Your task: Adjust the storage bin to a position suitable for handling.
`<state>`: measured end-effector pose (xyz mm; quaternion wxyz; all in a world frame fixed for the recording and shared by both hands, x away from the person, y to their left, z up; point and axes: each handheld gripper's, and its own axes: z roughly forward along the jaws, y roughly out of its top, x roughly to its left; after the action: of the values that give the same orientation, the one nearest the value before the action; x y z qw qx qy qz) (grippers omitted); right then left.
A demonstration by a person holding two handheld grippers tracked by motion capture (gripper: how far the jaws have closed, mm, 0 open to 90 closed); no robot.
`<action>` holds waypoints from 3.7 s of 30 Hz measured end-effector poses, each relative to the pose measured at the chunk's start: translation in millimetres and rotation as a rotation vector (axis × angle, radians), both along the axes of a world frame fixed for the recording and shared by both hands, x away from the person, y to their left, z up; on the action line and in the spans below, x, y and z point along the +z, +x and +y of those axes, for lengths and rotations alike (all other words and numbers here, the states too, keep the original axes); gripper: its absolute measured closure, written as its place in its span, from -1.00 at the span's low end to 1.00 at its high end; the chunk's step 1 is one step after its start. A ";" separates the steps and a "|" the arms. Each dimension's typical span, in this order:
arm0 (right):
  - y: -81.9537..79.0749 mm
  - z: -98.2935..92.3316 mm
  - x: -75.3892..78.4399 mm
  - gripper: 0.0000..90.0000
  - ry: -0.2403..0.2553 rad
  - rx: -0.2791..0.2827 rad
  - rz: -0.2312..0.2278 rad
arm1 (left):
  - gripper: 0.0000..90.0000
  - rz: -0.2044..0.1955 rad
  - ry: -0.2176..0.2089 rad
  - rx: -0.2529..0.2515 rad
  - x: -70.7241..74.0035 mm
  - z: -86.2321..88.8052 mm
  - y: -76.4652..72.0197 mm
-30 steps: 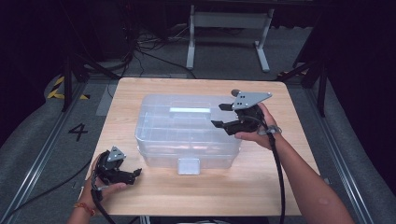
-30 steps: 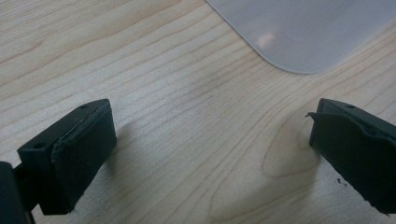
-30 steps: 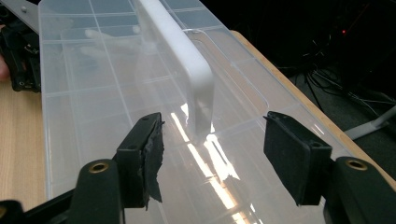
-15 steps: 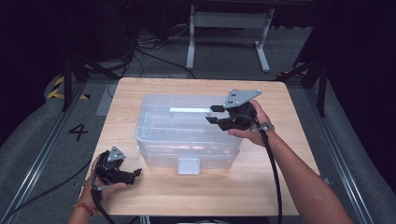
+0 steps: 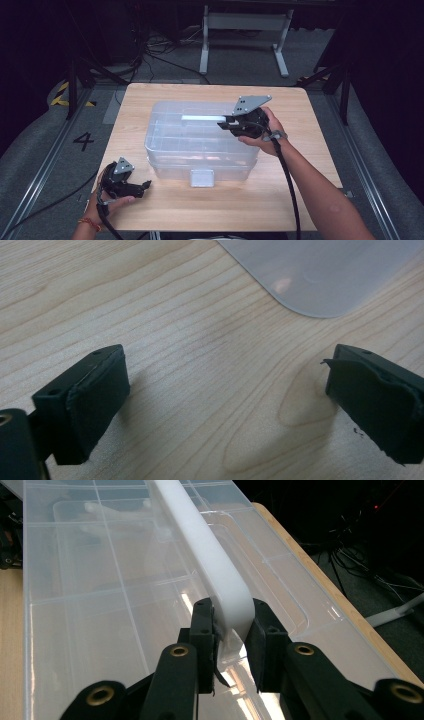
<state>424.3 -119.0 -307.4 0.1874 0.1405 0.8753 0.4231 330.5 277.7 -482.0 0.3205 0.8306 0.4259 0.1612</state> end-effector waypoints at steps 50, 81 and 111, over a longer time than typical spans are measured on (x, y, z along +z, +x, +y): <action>23.0 3.4 27.0 0.65 -0.005 -0.018 0.054 | 0.59 -0.240 -0.146 -0.041 80.9 -22.1 -18.4; -9.0 -63.9 30.5 0.20 0.047 -0.085 -0.047 | 0.81 -0.269 -0.100 -0.065 86.0 -28.2 -11.8; -46.1 -142.9 -44.5 -0.03 0.128 -0.194 -0.034 | 0.79 -0.304 -0.108 -0.042 97.7 -26.7 -1.4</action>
<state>378.2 -261.9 -351.9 0.2329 0.2289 0.8254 0.4605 329.0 251.0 -384.3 0.4289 0.7869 0.3630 0.2552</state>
